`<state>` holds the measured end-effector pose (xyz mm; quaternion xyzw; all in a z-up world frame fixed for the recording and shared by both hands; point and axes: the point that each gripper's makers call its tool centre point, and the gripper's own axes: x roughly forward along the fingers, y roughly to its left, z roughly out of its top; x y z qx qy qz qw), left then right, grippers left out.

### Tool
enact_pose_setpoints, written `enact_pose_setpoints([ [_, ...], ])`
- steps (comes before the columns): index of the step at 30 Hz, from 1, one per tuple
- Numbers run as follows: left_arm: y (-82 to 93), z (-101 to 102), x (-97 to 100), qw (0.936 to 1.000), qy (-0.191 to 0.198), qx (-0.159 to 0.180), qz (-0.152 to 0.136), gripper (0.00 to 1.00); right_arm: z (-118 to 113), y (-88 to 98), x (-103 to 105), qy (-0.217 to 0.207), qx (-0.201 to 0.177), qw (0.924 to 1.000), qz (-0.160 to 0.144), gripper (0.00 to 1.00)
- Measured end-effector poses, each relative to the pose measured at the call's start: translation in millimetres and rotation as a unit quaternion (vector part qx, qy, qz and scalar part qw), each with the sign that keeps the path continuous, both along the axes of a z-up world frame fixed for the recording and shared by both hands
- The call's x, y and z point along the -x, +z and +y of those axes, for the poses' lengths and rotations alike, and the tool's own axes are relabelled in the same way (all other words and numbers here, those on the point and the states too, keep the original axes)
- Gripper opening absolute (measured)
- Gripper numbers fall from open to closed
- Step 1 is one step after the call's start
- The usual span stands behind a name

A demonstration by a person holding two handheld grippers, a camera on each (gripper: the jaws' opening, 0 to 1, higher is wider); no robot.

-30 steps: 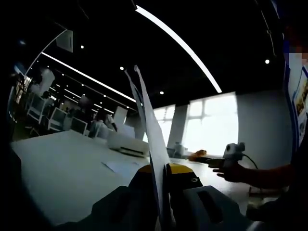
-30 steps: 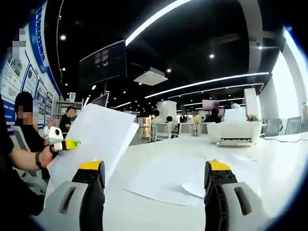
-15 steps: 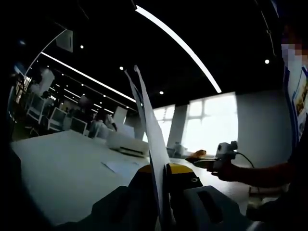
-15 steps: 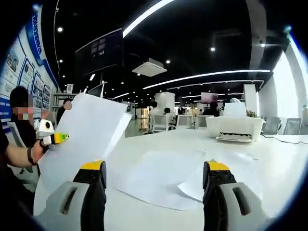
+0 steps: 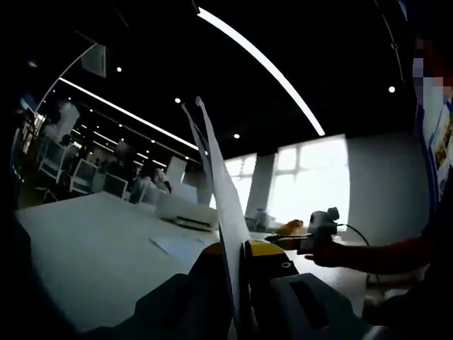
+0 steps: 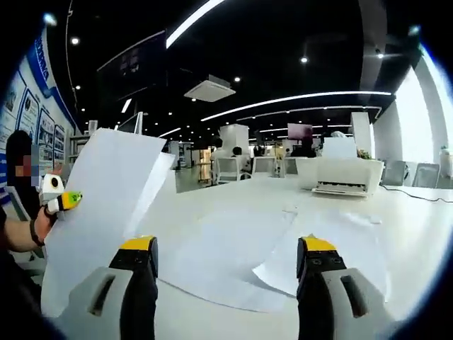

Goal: Organize the stack of printing papers by aligning and flattening the scattered papers on the table

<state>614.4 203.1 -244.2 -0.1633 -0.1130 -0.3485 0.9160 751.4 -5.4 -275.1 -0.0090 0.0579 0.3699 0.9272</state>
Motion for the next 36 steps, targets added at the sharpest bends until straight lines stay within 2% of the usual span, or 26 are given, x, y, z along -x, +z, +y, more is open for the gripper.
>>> enact_pose_setpoints([
  [7, 0.2, 1, -0.3, 1.0, 0.0, 0.002, -0.001, 0.08, 9, -20.2, -8, -0.003, 0.035, 0.9993, 0.015, 0.72],
  [11, 0.1, 1, -0.4, 1.0, -0.001, 0.001, -0.001, 0.08, 5, -34.5, -13, -0.012, 0.047, 0.9984, 0.029, 0.71],
  [14, -0.1, 1, -0.7, 1.0, -0.001, 0.001, 0.0, 0.08, -2, -44.6, -18, -0.024, 0.036, 0.9974, 0.058, 0.71],
  [20, -0.3, 0, -1.3, 1.0, -0.001, 0.001, 0.001, 0.08, -10, -48.2, -28, -0.047, 0.041, 0.996, 0.064, 0.68],
  [23, -0.5, 0, -1.7, 1.0, -0.001, 0.001, 0.001, 0.08, -11, -51.7, -31, -0.05, 0.027, 0.9947, 0.085, 0.66],
  [26, -0.4, -1, -1.4, 1.0, -0.001, 0.001, 0.0, 0.08, -12, -55.6, -35, -0.059, 0.042, 0.9939, 0.084, 0.64],
  [30, -0.3, -1, -1.1, 1.0, 0.0, 0.0, 0.0, 0.08, -16, -68.9, -41, -0.069, 0.104, 0.9894, 0.074, 0.6],
  [32, -0.3, -1, -1.0, 1.0, 0.0, 0.0, 0.0, 0.08, -15, -69.8, -43, -0.074, 0.104, 0.9893, 0.071, 0.57],
  [36, -0.3, -2, -0.8, 1.0, -0.001, 0.0, -0.001, 0.08, -19, -72.6, -46, -0.083, 0.096, 0.9882, 0.085, 0.55],
])
